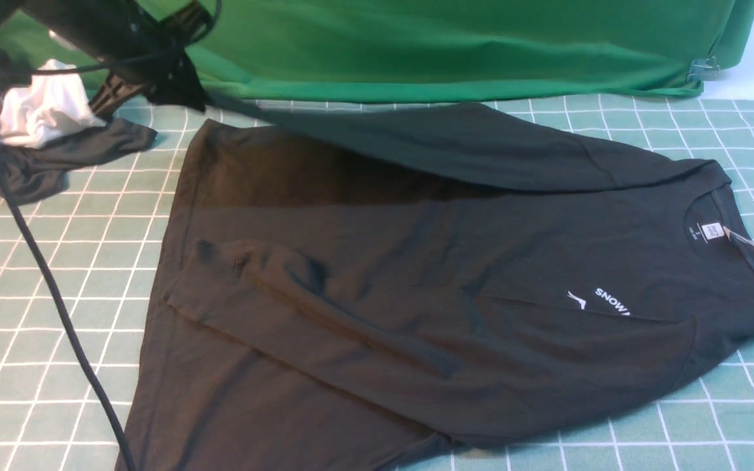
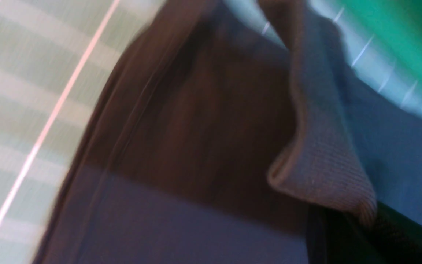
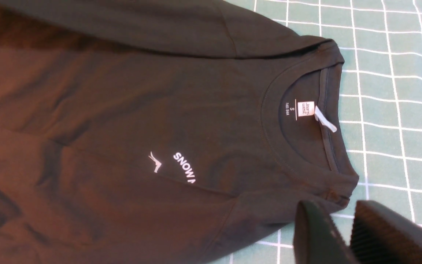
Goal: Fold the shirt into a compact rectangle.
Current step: 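Fold the left side of the dark shirt inward over its body with the left gripper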
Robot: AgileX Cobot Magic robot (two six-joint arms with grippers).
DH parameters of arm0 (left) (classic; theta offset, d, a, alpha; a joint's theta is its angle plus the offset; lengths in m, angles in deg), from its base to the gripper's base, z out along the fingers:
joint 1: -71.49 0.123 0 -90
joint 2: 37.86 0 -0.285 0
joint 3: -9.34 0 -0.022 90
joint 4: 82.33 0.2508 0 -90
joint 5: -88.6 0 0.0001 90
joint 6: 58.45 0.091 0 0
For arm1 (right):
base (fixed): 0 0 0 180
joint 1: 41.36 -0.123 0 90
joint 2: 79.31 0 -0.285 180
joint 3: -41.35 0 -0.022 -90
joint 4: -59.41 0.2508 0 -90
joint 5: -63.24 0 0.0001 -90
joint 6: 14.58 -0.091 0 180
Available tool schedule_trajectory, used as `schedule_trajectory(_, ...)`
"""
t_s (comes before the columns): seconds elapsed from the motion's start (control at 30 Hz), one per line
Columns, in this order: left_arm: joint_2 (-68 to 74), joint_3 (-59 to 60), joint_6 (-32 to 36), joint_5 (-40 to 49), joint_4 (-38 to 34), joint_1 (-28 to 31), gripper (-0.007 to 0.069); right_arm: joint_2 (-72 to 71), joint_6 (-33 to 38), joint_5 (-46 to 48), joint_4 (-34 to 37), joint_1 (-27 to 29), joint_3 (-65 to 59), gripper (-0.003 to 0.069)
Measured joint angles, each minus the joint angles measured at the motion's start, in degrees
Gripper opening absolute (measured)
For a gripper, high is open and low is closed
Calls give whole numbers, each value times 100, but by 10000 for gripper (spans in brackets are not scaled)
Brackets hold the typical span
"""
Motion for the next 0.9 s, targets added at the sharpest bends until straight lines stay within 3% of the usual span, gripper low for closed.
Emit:
schedule_trajectory(0.17, -274, 778, 456, 153, -12, -74, 13, 0, -18, 68, 0, 0, 0, 165)
schedule_trajectory(0.27, -764, 1835, 569, 192, 257, -276, 13, 0, -18, 74, 0, 0, 0, 165)
schedule_trajectory(0.43, -1407, 3253, 390, 144, 1620, -445, 13, 0, -37, 85, 0, 0, 0, 165)
schedule_trajectory(0.53, -1440, 3721, 257, 36, 2030, -422, 13, 0, -38, 85, 0, 0, 0, 165)
schedule_trajectory(0.73, -1406, 4164, 414, -545, 1672, -433, 26, 0, -43, 85, 0, 0, 0, 165)
schedule_trajectory(0.9, -1417, 4205, 605, -662, 1392, -433, 155, 0, -43, 85, 0, 0, 0, 165)
